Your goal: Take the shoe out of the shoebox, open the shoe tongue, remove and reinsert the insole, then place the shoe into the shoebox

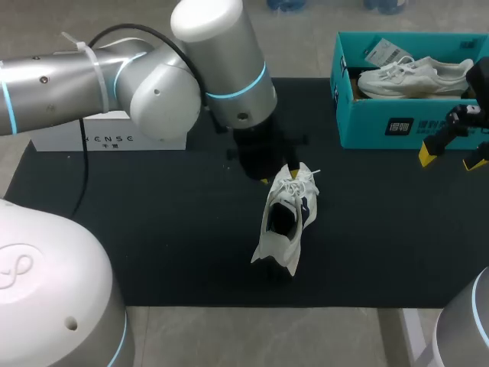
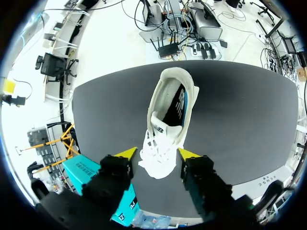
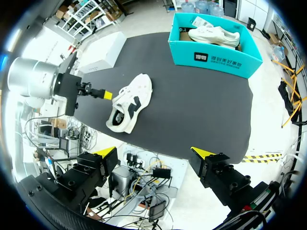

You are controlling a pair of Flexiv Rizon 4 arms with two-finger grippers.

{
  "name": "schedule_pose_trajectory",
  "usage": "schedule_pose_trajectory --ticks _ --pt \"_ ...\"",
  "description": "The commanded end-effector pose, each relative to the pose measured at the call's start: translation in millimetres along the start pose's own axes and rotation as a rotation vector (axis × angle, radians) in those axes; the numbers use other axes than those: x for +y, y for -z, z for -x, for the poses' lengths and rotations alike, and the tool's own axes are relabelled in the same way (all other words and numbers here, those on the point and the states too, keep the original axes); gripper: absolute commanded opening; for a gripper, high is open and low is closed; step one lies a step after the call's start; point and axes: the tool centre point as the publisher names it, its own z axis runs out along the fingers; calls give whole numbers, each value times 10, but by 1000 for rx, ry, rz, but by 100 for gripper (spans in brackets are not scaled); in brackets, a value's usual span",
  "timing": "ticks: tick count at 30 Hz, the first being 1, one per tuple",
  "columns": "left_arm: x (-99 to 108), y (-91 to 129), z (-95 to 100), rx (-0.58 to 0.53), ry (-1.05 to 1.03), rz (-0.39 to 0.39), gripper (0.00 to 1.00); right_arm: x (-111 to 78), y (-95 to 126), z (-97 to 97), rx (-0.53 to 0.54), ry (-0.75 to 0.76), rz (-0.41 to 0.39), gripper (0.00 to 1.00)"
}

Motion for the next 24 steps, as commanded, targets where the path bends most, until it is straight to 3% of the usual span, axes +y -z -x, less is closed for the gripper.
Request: schedule_pose_trajectory --ticks 1,8,13,19,24 --pt "-18 7 -45 -12 -2 3 100 22 -10 0 0 -1 -4 100" --pt "-18 7 -45 -12 -2 3 100 38 43 25 -10 10 -8 100" --pt "-18 7 -45 -12 -2 3 100 -3 170 267 59 43 21 100" --pt "-18 7 -45 -12 -2 3 100 -90 217 453 111 43 -5 100" --pt "-104 92 -146 74 244 -10 100 -90 217 453 111 43 -5 100"
